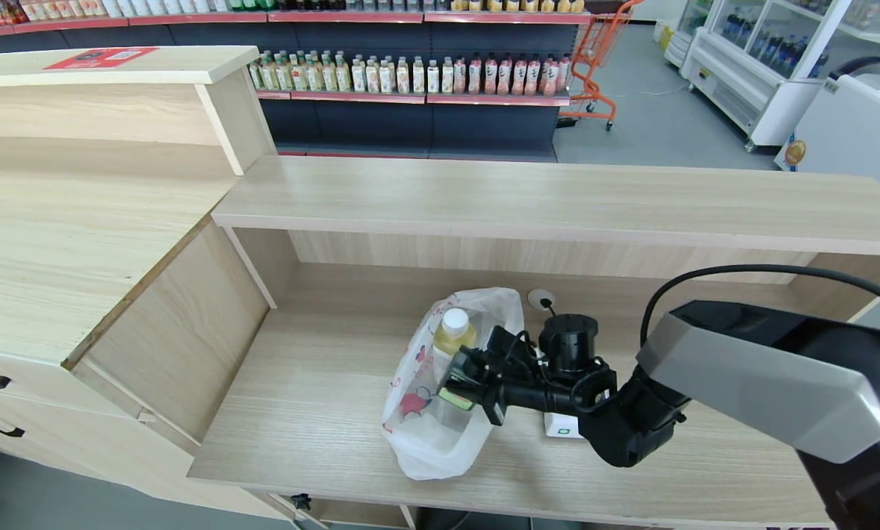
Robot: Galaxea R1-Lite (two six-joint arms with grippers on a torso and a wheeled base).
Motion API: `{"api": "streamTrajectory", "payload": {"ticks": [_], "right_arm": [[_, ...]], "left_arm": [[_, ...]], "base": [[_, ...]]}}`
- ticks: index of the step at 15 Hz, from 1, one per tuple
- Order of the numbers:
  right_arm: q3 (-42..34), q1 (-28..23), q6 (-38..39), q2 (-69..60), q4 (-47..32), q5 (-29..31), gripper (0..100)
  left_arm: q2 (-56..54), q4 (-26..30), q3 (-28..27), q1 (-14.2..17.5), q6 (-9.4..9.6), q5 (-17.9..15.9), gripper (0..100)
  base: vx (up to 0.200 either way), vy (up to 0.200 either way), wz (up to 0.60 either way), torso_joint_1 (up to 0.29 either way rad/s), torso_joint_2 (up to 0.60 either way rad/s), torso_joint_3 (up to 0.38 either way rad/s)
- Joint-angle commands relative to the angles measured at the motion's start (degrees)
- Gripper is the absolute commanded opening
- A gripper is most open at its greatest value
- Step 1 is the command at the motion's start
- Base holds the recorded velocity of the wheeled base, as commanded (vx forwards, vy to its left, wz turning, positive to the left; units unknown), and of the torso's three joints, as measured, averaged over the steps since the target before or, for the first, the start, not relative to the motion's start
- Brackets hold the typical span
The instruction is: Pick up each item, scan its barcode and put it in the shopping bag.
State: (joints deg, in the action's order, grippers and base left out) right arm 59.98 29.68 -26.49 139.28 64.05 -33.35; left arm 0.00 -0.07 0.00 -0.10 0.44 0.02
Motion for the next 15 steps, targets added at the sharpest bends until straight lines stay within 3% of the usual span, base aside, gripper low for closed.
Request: {"api": "streamTrajectory", "payload": {"ticks": [1,5,6,8,13,14,15], "right_arm": [[1.11,0.55,-1.02,2.49,0.02,-0.04,0],[-1.62,-0.24,-6.12,4.25,0.02,-0.04,0],[-1.88,-0.24,-6.03,4.25,0.02,-0.04,100],[-2.59,-0.33,-4.1,1.61,-0.42,0.13,100],[-11.64,-1.73,21.3,-15.09,-0.59,0.31,100],[-14.98,-4.46,26.84,-20.19,-0.68,0.83,100],[-17.79,-7.8,27.19,-23.17,-0.86,0.83,100]], "left_arm": [[0.09,-0.01,0.0,0.01,0.0,0.06,100],[0.09,-0.01,0.0,0.01,0.0,-0.02,100],[0.09,-0.01,0.0,0.01,0.0,-0.02,100],[0.09,-0.01,0.0,0.01,0.0,-0.02,100],[0.09,-0.01,0.0,0.01,0.0,0.06,100],[0.09,-0.01,0.0,0.01,0.0,-0.02,100],[0.09,-0.01,0.0,0.01,0.0,0.06,100]], "base": [[0.0,0.0,0.0,0.0,0.0,0.0],[0.0,0.0,0.0,0.0,0.0,0.0],[0.0,0.0,0.0,0.0,0.0,0.0],[0.0,0.0,0.0,0.0,0.0,0.0],[0.0,0.0,0.0,0.0,0.0,0.0],[0.0,0.0,0.0,0.0,0.0,0.0],[0.0,0.0,0.0,0.0,0.0,0.0]]}}
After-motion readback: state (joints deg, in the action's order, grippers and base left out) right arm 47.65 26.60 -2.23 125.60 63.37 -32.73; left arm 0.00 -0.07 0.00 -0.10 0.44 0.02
